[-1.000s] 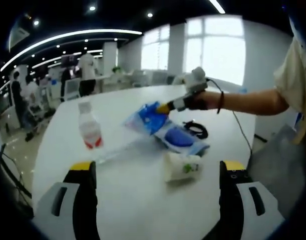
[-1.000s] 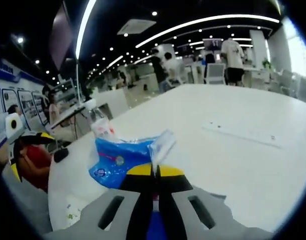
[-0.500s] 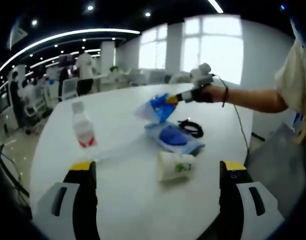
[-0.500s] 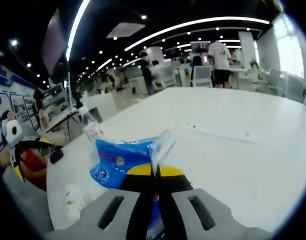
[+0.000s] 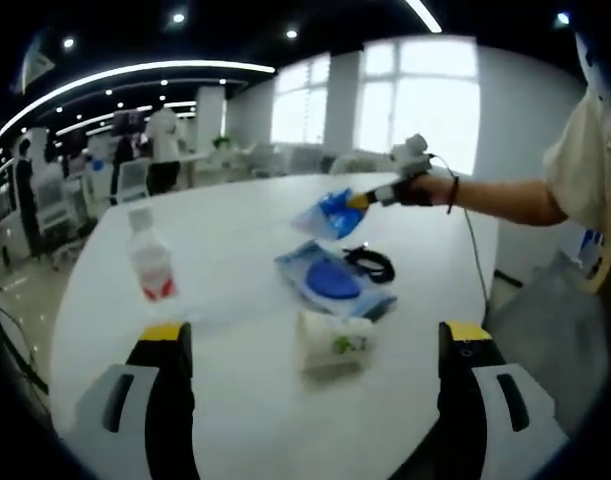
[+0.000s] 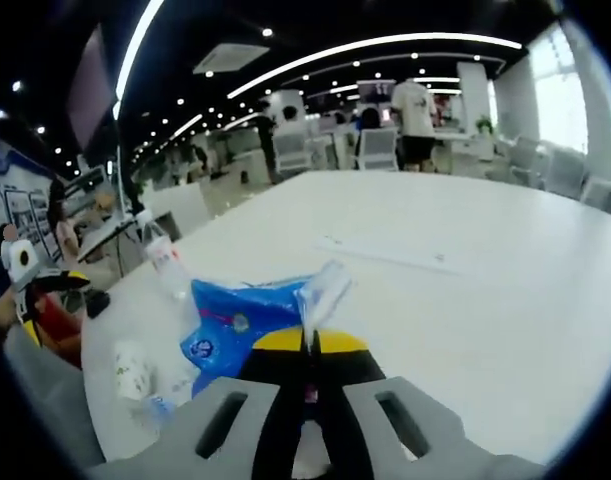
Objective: Arrange the tabletop items into an orderly group along one side of the table until the central work area is clear of visible clutter.
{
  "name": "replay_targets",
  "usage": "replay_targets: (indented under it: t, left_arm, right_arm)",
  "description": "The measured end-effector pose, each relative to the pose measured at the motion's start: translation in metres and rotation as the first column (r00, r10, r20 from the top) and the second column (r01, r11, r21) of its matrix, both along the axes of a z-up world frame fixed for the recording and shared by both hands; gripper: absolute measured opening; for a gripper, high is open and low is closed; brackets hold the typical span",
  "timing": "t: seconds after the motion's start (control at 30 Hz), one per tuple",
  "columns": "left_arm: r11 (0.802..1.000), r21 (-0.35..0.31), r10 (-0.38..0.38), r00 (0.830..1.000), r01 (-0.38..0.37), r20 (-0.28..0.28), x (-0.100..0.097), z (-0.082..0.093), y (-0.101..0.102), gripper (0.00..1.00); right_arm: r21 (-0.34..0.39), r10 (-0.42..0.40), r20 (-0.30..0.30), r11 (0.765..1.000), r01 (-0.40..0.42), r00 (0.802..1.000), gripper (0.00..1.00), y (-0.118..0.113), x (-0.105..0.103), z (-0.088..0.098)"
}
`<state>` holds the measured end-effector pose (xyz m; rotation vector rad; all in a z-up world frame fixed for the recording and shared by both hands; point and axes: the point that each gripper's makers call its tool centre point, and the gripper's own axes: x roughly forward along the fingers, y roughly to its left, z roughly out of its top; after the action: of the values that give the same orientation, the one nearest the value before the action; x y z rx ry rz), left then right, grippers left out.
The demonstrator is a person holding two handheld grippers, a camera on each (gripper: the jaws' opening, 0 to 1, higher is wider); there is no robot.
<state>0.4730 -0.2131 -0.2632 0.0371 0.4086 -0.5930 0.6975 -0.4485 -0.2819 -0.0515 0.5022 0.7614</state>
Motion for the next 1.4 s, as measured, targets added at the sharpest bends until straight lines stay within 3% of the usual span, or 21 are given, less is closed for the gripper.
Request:
replay_targets:
  t: [0.43, 1.4]
  left_arm:
    - [1.000, 0.006, 0.009, 1.000, -0.009, 0.013, 0.004, -0.001, 0.001, 1.00]
    - [1.000, 0.006, 0.016, 1.000, -0.016, -0.001, 0.004, -0.005, 0.002, 1.00]
  right_arm:
    - [0.008, -0.093, -0.008, 0.996, 0.093, 0.996, 0.01, -0.051, 0.015, -0.004]
    - [-0.045, -0.198, 0.007, 0.979, 0.198, 0.980, 0.02, -0.115, 0.035, -0.023]
